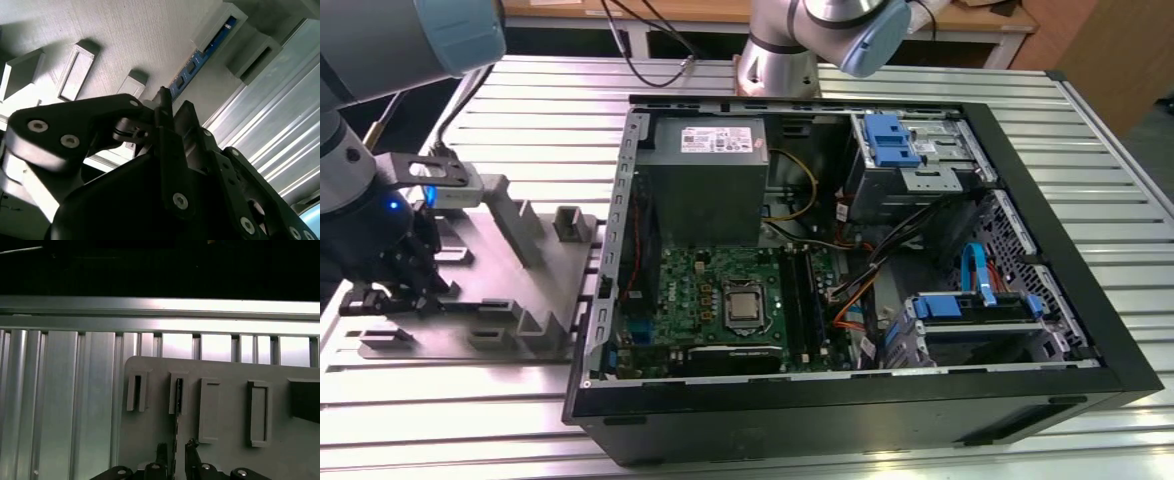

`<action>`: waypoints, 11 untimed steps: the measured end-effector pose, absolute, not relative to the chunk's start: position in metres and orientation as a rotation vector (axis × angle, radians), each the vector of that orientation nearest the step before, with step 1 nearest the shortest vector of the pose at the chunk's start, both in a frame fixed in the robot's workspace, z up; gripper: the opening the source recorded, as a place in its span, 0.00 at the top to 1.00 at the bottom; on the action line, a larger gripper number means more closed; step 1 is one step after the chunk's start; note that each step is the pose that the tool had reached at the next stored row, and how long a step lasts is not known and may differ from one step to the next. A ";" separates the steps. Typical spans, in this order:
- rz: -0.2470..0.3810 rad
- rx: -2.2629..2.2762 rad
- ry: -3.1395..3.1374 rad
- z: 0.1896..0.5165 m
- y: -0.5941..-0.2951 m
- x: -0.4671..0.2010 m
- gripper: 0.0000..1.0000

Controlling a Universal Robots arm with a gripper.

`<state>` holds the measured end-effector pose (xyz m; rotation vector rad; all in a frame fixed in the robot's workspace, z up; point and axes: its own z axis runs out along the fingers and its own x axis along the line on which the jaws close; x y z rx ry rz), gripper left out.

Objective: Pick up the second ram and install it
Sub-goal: 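Pick up the second ram and move it above second insertion slot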

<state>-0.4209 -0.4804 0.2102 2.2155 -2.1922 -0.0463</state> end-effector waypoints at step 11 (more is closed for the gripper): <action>-0.044 2.245 -2.160 0.204 -0.480 -0.424 0.70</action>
